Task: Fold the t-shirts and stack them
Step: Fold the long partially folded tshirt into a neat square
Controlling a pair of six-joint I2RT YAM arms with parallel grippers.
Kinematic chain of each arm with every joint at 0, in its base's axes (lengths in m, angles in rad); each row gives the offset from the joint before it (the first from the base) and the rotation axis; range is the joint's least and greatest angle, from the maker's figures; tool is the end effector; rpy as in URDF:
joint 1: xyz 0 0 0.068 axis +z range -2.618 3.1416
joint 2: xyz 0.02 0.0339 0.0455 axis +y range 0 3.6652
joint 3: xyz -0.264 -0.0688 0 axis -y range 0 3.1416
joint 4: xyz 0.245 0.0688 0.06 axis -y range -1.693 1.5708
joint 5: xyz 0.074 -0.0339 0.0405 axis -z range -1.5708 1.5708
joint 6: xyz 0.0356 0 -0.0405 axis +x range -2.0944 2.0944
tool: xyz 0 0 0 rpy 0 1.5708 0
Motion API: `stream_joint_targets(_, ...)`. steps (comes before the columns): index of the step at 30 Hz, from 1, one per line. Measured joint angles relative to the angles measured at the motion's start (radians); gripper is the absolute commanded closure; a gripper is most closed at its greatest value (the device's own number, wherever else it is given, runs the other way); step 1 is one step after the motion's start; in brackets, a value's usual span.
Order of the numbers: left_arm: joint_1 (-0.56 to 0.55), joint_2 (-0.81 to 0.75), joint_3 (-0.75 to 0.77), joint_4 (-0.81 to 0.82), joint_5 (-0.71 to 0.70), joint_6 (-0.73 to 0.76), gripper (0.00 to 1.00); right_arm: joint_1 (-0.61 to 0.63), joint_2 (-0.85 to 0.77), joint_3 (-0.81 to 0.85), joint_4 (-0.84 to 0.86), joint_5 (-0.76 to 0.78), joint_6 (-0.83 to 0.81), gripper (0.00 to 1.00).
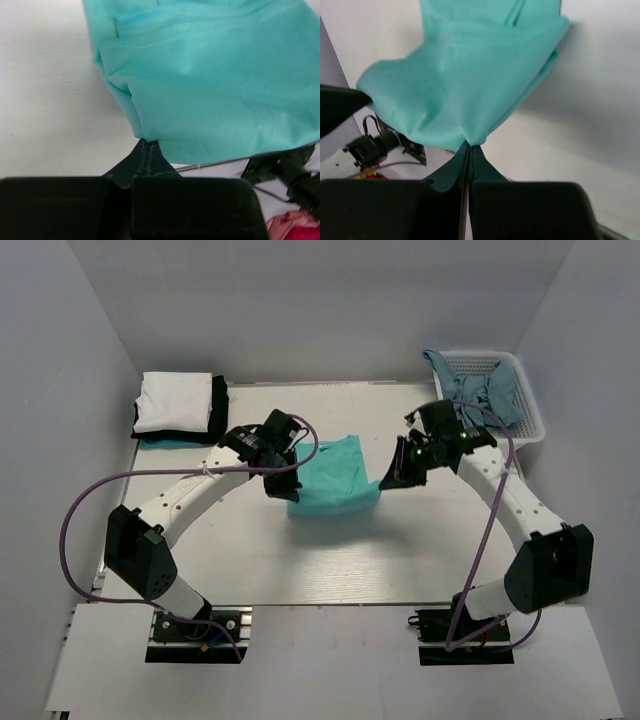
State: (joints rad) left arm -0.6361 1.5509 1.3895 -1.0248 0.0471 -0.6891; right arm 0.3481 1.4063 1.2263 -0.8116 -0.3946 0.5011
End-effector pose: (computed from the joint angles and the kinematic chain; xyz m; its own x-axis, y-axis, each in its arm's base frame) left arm 0.2462 -0.1839 0.2957 -0.9619 -0.0792 -0.2618 -0.0052 0.9622 -0.2722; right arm 0.2652 0.1108 0.2997 -0.9363 0.1320 -0.3255 -0.0717 0.8353 0.5451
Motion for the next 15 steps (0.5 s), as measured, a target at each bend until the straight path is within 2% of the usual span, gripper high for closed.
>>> stream_joint_targets(7, 0.091, 0.123, 0.166, -0.013, -0.088, -0.069, 1.00, -0.051, 0.238, 0.272, -0.027, -0.021, -0.027, 1.00)
stream_joint_targets(15, 0.208, 0.271, 0.290, 0.090, -0.085, -0.072, 1.00, -0.098, 0.421, 0.406, -0.017, -0.134, -0.039, 1.00)
